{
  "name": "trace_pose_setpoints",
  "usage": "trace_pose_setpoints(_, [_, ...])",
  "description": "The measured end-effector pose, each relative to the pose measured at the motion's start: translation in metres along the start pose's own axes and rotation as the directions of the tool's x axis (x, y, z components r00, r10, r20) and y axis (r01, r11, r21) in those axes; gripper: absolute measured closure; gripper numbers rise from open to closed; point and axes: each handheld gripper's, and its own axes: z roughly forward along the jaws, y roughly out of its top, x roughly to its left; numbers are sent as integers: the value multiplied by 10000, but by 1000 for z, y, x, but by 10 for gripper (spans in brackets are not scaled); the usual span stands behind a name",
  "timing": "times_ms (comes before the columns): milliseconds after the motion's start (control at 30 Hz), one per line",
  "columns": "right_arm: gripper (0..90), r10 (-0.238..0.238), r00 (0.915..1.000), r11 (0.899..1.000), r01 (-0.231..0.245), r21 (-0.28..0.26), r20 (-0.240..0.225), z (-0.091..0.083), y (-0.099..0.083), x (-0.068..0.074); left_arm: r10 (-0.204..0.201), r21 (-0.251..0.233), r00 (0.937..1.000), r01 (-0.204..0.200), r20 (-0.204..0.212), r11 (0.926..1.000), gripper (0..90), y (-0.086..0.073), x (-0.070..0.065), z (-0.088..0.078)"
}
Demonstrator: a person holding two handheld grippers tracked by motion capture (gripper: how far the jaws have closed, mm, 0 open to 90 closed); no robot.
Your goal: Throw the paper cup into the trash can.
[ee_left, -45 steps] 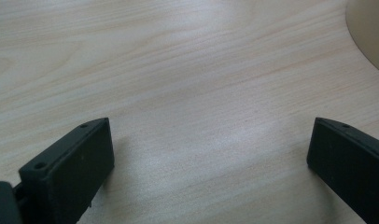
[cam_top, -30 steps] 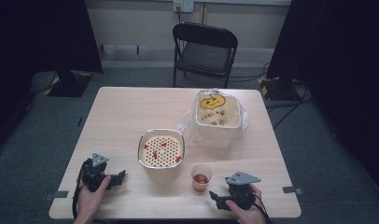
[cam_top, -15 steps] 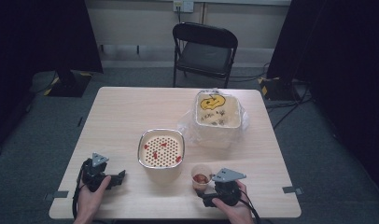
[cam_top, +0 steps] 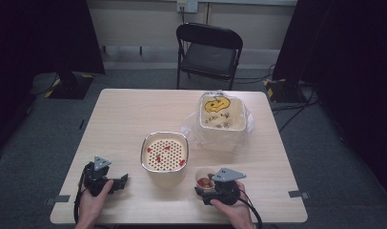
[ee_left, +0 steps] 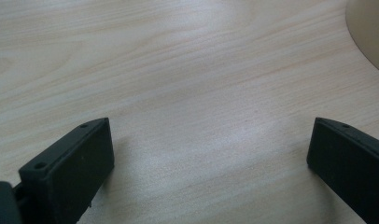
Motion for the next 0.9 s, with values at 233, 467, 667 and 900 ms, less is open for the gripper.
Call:
trace_pose_setpoints(233, [356, -56, 10000, 9999, 57, -115, 31, 5, 7, 0, 0, -1, 10000, 0, 1, 10000, 0, 0, 0, 0])
trace_pose_setpoints(467, [396, -57, 10000, 9995, 60, -296, 81, 1, 9, -2, -2, -2, 10000, 2, 0, 10000, 0, 0, 0, 0])
trace_pose_setpoints(667, [405, 183, 9988, 9965, -146, -821, 450, -14, 17, -10, -2, -4, 10000, 2, 1, 10000, 0, 0, 0, 0])
trace_pose_setpoints(900, [413, 64, 9962, 9864, 81, -1641, 873, -26, 32, -13, -2, -4, 10000, 2, 0, 10000, 0, 0, 0, 0])
